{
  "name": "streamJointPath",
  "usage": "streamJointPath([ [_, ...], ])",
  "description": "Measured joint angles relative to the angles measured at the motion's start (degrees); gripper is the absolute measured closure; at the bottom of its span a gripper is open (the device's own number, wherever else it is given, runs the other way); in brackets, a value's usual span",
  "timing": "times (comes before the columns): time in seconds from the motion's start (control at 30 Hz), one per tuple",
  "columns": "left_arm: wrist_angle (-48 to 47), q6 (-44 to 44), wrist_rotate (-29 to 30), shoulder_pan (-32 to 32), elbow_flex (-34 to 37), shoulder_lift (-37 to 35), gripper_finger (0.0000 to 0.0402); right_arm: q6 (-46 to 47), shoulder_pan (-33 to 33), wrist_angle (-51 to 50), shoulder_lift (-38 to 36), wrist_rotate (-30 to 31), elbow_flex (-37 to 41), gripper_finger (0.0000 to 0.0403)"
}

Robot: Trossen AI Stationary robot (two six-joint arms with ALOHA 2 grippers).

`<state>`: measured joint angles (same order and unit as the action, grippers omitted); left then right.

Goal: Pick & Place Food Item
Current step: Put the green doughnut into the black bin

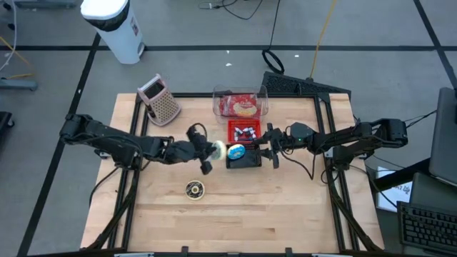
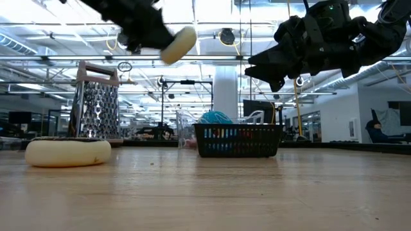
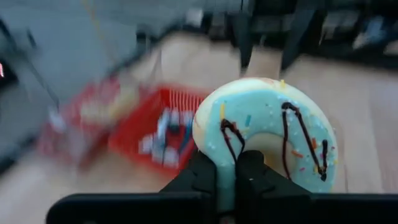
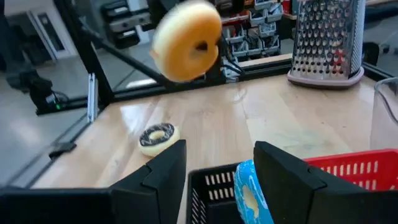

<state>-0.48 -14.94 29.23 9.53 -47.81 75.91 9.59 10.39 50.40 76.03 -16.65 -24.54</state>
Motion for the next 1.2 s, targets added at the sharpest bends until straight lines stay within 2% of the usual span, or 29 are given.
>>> streamJointPath([
  [0.13, 8.3, 7.1, 1.1, -1.2, 0.1, 2.3, 0.0373, 3.9, -0.5, 3.4, 0.1, 1.3, 0.0, 0.0227],
  [0.33, 19.0, 13.5, 1.3, -3.6, -0.1, 7.6, 0.0372, 4.7, -4.1, 9.3, 1.8, 10.5, 0.0, 0.0217],
  [0.47, 20.7, 15.6, 1.3, -4.8, -0.8, 10.0, 0.0372, 4.7, -5.3, 11.1, 3.8, 15.5, -0.2, 0.0185],
  [0.63, 20.2, 17.0, 1.3, -5.5, -1.5, 11.2, 0.0371, 8.5, -5.3, 11.5, 7.4, 15.4, -3.7, 0.0132],
  [0.77, 20.3, 17.5, 2.4, -5.8, -1.5, 11.2, 0.0371, 9.2, -5.7, 11.6, 11.6, 15.4, -8.0, 0.0106],
  [0.97, 20.1, 17.8, 5.0, -5.8, -1.5, 11.2, 0.0371, 9.3, -6.2, 10.6, 16.3, 15.4, -12.9, 0.0100],
  [1.2, 20.3, 18.1, 5.4, -5.8, -1.5, 11.2, 0.0371, 10.2, -6.4, 10.7, 20.5, 21.1, -15.0, 0.0118],
])
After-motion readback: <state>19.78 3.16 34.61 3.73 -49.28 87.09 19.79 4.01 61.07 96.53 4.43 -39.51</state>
